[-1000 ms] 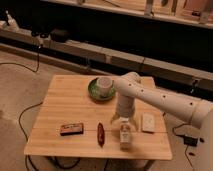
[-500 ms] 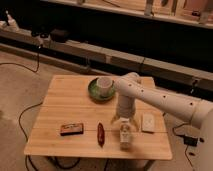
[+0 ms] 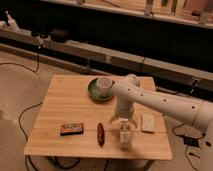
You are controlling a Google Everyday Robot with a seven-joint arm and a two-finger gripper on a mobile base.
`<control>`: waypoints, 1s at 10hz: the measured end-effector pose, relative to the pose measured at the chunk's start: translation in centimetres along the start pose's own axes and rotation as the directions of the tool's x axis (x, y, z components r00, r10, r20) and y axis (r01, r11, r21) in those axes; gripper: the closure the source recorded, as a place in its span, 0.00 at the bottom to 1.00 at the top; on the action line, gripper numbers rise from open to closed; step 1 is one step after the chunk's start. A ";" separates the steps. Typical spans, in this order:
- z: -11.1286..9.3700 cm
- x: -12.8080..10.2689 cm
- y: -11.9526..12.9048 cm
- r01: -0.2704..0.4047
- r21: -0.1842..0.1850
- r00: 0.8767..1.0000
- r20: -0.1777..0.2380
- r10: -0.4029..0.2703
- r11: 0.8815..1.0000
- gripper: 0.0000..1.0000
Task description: Stand the bottle upright
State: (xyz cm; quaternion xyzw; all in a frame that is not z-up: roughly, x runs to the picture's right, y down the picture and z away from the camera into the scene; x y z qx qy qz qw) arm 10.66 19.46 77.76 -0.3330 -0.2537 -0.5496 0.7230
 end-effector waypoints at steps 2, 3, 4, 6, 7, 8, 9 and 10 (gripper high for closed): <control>0.0 0.0 -0.1 0.001 0.000 1.000 0.000 -0.001 1.000 0.20; 0.1 0.0 0.0 0.004 -0.004 1.000 -0.002 -0.004 1.000 0.20; 0.1 0.0 0.0 0.010 -0.005 1.000 -0.002 -0.010 1.000 0.20; 0.4 -0.3 -0.2 0.097 0.003 0.995 -0.004 -0.097 0.995 0.20; 0.5 -0.5 -0.4 0.155 0.008 0.988 -0.005 -0.155 0.988 0.20; 0.5 -0.9 -0.7 0.242 0.018 0.970 -0.006 -0.242 0.970 0.20; 0.5 -1.2 -0.9 0.291 0.024 0.957 -0.008 -0.291 0.956 0.20; 0.6 -1.3 -1.0 0.316 0.027 0.949 -0.009 -0.316 0.948 0.20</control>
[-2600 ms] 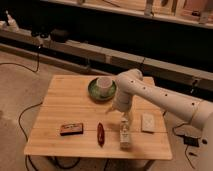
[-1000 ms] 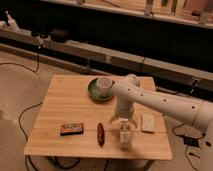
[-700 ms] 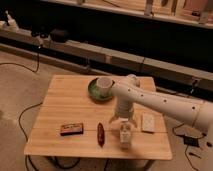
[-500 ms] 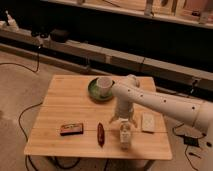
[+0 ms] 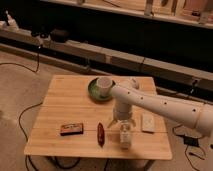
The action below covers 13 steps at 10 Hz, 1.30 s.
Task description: Stand the bottle upright
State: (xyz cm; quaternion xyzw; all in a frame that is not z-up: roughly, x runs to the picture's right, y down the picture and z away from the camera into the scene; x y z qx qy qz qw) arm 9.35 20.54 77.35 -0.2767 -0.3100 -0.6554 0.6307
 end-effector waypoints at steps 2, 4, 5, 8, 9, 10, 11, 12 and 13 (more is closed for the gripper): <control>0.0 0.0 0.0 0.006 0.001 1.000 0.000 -0.006 1.000 0.20; 0.1 -0.3 0.1 -0.011 0.002 1.000 0.016 0.011 1.000 0.20; 0.3 -0.8 0.2 -0.040 0.006 0.999 0.037 0.040 0.999 0.20; 0.4 -1.4 0.3 -0.080 0.011 0.995 0.066 0.079 0.997 0.20; 0.5 -1.5 0.5 -0.090 0.004 0.993 0.076 0.089 0.996 0.20; 0.6 -1.7 0.7 -0.101 -0.007 0.991 0.085 0.101 0.995 0.20; 0.8 -1.8 0.9 -0.109 -0.019 0.990 0.090 0.110 0.994 0.20; 1.1 -1.8 1.3 -0.124 -0.036 0.988 0.093 0.127 0.992 0.20; 1.4 -1.8 1.6 -0.139 -0.050 0.985 0.091 0.143 0.989 0.20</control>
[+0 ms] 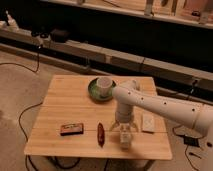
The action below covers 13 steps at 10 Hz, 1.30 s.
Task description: Stand the bottle upright
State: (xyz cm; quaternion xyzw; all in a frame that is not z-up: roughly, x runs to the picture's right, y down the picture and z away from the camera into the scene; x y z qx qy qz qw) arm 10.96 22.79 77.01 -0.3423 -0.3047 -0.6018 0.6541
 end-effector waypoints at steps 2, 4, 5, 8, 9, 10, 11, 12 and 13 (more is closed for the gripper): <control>0.6 0.5 0.5 -0.039 -0.012 0.999 -0.026 0.038 0.999 0.20; 0.9 1.0 1.0 -0.066 0.002 0.996 -0.065 0.066 0.998 0.20; 1.3 1.0 1.0 -0.066 0.017 0.995 -0.078 0.067 0.998 0.20; 2.9 0.5 0.5 -0.046 0.064 0.997 -0.063 0.050 0.997 0.20; 3.4 0.4 0.6 -0.036 0.073 0.998 -0.055 0.040 0.997 0.20; 3.9 0.5 0.8 -0.026 0.078 0.998 -0.052 0.030 0.997 0.20; 4.0 0.6 0.9 -0.021 0.078 0.998 -0.052 0.025 0.997 0.20; 4.2 1.0 1.2 -0.013 0.076 0.998 -0.058 0.017 0.997 0.20; 4.2 1.3 1.3 -0.008 0.073 0.998 -0.061 0.012 0.997 0.20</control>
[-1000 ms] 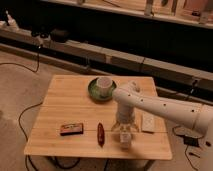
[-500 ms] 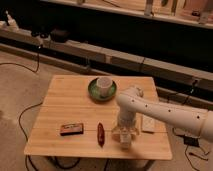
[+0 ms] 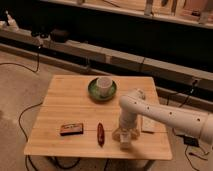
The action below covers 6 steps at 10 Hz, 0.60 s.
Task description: Stand the bottle upright
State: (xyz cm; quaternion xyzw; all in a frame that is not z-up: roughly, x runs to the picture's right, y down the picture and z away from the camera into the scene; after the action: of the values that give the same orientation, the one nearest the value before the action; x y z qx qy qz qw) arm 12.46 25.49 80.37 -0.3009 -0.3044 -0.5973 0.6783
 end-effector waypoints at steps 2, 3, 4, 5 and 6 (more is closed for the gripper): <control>-0.1 0.7 0.2 0.015 -0.001 1.000 -0.005 -0.015 1.000 0.20; -0.2 1.0 0.1 0.025 0.001 1.000 -0.002 -0.025 1.000 0.20; -0.1 1.3 0.1 0.034 0.000 0.999 0.002 -0.034 0.999 0.20; -0.1 1.5 0.0 0.042 -0.006 0.999 0.005 -0.042 0.999 0.20; -0.1 1.8 -0.1 0.050 -0.015 0.999 0.001 -0.050 0.999 0.20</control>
State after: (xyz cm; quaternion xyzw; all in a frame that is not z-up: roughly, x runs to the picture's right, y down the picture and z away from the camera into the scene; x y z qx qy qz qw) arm 12.54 24.32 81.71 -0.2984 -0.3073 -0.6163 0.6608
